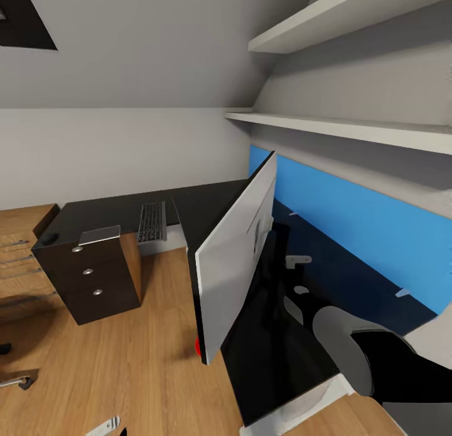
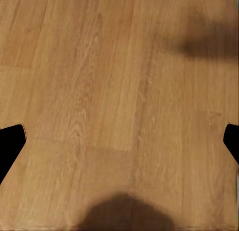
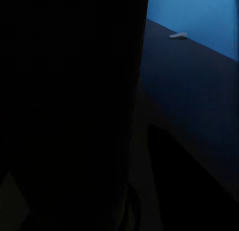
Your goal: In the bedroom, organize the workspace by keeping the computer under the desk, ensuring the monitor is on the desk, placing the keyboard on the desk next to the monitor, placing the mouse on the desk next to the keyboard, moving the folder from the swivel chair onto the desk next to the mouse, stacking the notebook on top of the folder with the pen on top of the notebook, and positioning the swivel chair next to the desk.
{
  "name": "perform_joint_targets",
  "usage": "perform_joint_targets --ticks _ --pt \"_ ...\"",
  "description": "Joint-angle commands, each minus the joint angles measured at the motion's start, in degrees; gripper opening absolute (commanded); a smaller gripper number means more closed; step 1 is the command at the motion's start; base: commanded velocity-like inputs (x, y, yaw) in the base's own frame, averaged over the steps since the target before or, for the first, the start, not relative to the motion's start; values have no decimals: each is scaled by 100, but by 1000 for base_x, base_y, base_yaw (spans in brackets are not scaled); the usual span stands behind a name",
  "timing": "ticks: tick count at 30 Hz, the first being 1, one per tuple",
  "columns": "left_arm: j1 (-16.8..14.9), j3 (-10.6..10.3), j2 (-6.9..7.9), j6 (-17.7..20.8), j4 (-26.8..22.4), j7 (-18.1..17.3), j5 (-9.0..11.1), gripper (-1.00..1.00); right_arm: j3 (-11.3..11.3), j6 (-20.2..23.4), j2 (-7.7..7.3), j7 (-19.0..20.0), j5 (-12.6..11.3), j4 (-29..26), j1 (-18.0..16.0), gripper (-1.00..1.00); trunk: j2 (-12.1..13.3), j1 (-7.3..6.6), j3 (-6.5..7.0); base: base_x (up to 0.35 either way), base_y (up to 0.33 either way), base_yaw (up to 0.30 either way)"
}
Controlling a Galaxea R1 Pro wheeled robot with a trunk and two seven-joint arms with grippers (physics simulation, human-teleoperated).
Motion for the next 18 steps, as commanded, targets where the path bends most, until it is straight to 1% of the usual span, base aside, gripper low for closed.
perform_joint_targets --ticks 1,7,13,18 --pt "-6 47 -7 -13 -3 -45 -44 100 134 -10 1 -36 -33 26 -2 -100 -3 -3 -7 -284 -78 0" --pt "-6 49 -7 -13 -3 -45 -44 100 135 -10 1 -35 -32 26 -2 -100 -3 -3 -7 -277 -97 0" --pt "-6 52 -7 -13 -3 -45 -44 100 135 -6 5 -35 -32 26 -2 -100 -3 -3 -7 -232 -133 0" --pt "-6 53 -7 -13 -3 -45 -44 100 137 -2 9 -36 -32 26 -2 -100 -3 -3 -7 -134 -90 0"
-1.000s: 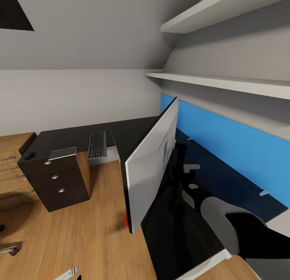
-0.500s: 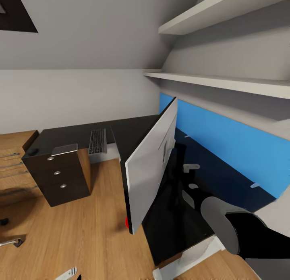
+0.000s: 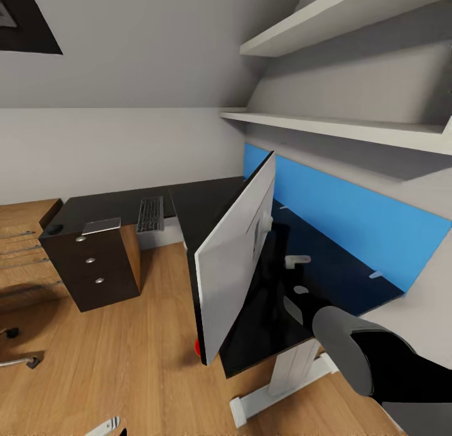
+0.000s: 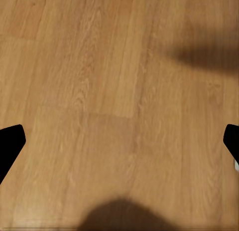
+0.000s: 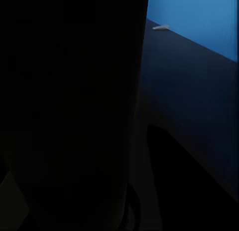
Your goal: In the bedroom, organize the workspace by keeping the computer under the desk, ensuring the monitor is on the desk, placing the keyboard on the desk next to the monitor, placing the mouse on the desk next to the keyboard, moving the folder from the swivel chair onto the desk next to the mouse, stacking the notebook on top of the folder with the pen on top of the notebook, and positioning the swivel chair next to the desk.
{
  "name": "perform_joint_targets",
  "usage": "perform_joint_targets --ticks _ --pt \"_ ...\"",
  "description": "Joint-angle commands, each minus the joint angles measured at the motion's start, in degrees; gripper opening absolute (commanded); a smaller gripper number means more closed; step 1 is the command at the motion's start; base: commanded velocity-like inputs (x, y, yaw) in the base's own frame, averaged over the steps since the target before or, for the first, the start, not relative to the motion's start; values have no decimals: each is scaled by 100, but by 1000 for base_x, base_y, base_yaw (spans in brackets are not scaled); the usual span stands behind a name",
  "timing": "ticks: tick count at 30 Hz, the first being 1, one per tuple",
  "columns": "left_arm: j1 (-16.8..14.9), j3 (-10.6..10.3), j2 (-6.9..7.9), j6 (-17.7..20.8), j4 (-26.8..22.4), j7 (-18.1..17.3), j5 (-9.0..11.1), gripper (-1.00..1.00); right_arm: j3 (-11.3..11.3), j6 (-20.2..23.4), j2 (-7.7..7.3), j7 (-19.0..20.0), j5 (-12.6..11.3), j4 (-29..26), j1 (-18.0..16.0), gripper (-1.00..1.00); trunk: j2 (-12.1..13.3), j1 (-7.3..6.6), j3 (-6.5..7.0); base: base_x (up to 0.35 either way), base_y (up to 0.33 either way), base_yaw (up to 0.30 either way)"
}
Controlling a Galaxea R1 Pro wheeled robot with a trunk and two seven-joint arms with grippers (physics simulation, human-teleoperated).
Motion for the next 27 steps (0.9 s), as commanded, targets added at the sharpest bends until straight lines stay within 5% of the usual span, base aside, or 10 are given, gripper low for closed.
perform_joint_targets --ticks 1,18,27 --pt "-6 46 -7 -13 -3 -45 -44 100 143 -12 0 -41 -62 31 -1 -100 -3 -1 -7 -55 -37 0" --pt "-6 48 -7 -13 -3 -45 -44 100 141 -11 1 -49 -62 31 -1 -100 -3 -1 -4 -8 -6 5" --pt "-6 48 -7 -13 -3 -45 -44 100 141 -11 1 -46 -62 31 -1 -100 -3 -1 -22 0 0 182"
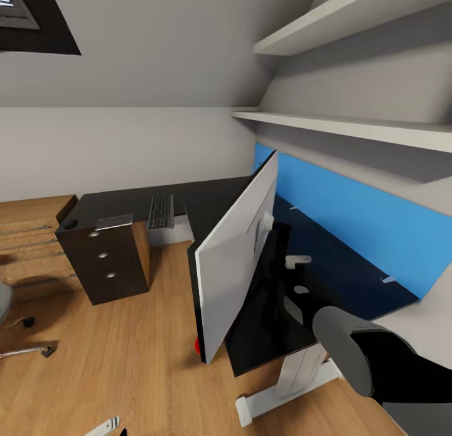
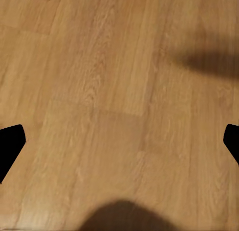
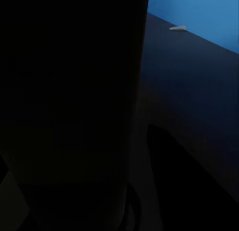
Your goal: In the bedroom, organize the workspace by keeping the computer under the desk, ensuring the monitor is on the desk, placing the keyboard on the desk next to the monitor, placing the mouse on the desk next to the keyboard, moving the folder from the swivel chair onto the desk next to the mouse, stacking the notebook on top of the folder with the pen on top of the notebook, and positioning the swivel chair next to the desk.
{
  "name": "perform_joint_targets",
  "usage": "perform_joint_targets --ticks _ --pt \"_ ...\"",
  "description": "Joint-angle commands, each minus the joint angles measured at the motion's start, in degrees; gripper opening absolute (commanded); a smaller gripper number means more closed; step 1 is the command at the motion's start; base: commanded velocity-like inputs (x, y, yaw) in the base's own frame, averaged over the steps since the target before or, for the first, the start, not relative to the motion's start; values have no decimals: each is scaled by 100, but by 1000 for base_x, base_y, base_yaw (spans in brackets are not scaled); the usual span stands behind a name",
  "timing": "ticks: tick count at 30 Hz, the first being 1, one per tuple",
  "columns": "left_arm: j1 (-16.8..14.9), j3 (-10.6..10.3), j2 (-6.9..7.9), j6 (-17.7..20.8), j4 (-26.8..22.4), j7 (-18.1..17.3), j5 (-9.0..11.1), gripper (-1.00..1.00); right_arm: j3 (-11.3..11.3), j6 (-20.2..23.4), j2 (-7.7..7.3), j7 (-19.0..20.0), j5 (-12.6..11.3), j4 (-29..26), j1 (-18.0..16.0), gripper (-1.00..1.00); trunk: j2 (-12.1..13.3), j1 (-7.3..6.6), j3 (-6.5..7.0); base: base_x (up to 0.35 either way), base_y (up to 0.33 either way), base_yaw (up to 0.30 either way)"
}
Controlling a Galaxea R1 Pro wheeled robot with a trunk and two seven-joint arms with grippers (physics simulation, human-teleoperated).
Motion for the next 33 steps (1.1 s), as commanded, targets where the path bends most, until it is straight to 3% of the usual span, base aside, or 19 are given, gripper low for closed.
perform_joint_targets --ticks 1,17,33 --pt "-9 49 -7 -15 2 -45 -46 100 95 3 2 -15 60 33 0 -100 -2 0 -11 0 0 238" --pt "-9 49 -7 -15 2 -45 -46 100 95 3 2 -11 60 33 0 -100 -2 0 -75 0 -6 236" --pt "-9 49 -7 -15 2 -44 -46 100 96 3 2 -11 60 33 0 -100 -2 0 -100 0 -130 27"
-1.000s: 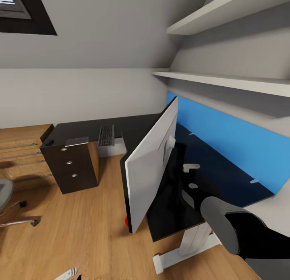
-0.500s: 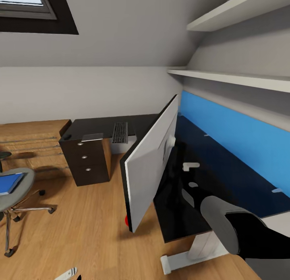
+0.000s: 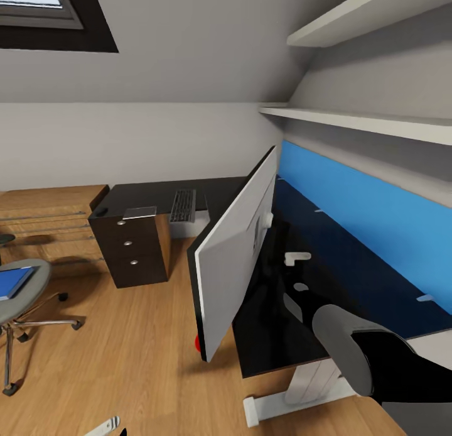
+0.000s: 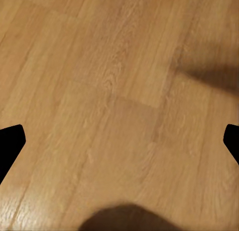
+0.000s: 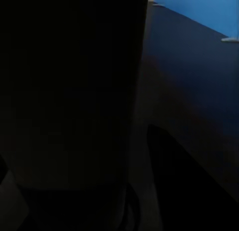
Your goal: In the bedroom, organize the workspace by keeping the computer under the desk, ensuring the monitor is on the desk, placing the keyboard on the desk next to the monitor, placing the mouse on the desk next to the keyboard, moving the folder from the swivel chair onto the desk next to the mouse, stacking the notebook on top of the folder with the pen on top of the notebook, and positioning the swivel chair next to the desk.
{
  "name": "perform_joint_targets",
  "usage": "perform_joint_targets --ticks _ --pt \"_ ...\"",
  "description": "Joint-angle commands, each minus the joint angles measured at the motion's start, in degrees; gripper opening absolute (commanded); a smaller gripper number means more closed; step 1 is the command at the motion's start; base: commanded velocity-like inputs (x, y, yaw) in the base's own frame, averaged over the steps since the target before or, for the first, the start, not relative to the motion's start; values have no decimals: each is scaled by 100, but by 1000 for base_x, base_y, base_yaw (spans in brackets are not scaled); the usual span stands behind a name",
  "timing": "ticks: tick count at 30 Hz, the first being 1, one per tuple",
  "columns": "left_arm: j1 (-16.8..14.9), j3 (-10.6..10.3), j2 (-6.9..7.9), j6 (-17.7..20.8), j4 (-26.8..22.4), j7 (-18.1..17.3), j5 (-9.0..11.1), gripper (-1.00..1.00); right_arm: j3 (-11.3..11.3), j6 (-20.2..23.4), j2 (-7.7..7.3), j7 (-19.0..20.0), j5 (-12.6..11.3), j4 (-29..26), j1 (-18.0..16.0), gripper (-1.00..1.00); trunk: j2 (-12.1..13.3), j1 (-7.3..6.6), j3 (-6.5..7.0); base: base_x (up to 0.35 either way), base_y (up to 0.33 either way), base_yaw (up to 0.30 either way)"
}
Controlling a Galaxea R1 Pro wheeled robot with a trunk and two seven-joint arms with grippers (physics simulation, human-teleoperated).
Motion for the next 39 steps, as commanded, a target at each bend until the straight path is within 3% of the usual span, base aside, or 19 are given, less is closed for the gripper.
perform_joint_targets --ticks 1,20,32,39 --pt "-5 47 -7 -13 -4 -45 -42 100 177 -32 -2 -57 -90 218 -2 -100 -2 0 -7 0 -8 0" --pt "-5 47 -7 -13 -4 -42 -41 100 180 -32 -2 -57 -90 218 -2 -100 -2 0 -7 0 -95 0" --pt "-5 47 -4 -13 -4 -44 -39 100 182 -32 -2 -57 -88 218 -2 -100 -2 0 -7 0 -242 0" --pt "-5 47 1 -13 -4 -46 -36 100 183 -32 -2 -57 -82 217 -2 -100 -2 0 -7 0 -63 40"
